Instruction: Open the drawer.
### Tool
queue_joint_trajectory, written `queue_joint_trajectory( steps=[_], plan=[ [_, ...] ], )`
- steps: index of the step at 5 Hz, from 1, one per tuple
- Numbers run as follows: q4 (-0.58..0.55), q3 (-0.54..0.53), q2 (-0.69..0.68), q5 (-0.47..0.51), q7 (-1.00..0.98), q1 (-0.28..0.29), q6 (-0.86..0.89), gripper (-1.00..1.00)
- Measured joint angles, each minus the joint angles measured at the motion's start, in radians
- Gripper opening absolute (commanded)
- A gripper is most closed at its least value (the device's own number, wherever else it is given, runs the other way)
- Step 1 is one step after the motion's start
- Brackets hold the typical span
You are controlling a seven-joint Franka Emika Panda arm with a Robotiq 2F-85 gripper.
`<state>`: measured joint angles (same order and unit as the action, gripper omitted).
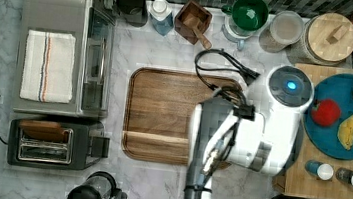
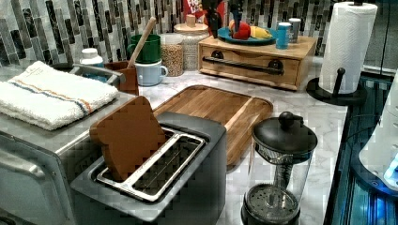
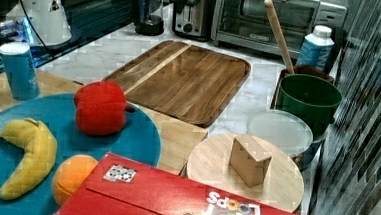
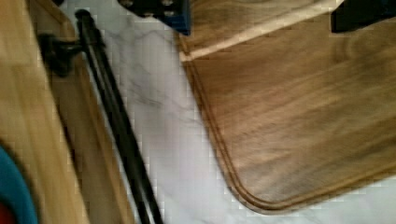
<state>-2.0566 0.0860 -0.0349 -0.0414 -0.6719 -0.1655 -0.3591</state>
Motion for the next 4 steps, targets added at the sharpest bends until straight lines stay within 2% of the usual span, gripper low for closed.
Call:
queue_joint_trajectory(
  steps=[3,4],
  plan=[
    [-0.025,0.034,-0.019,-0.024,-0.299,-0.107,-0.125,1.00],
    [-0.025,0.053,-0.037,-0.026,-0.336,-0.116,-0.180,1.00]
  ],
)
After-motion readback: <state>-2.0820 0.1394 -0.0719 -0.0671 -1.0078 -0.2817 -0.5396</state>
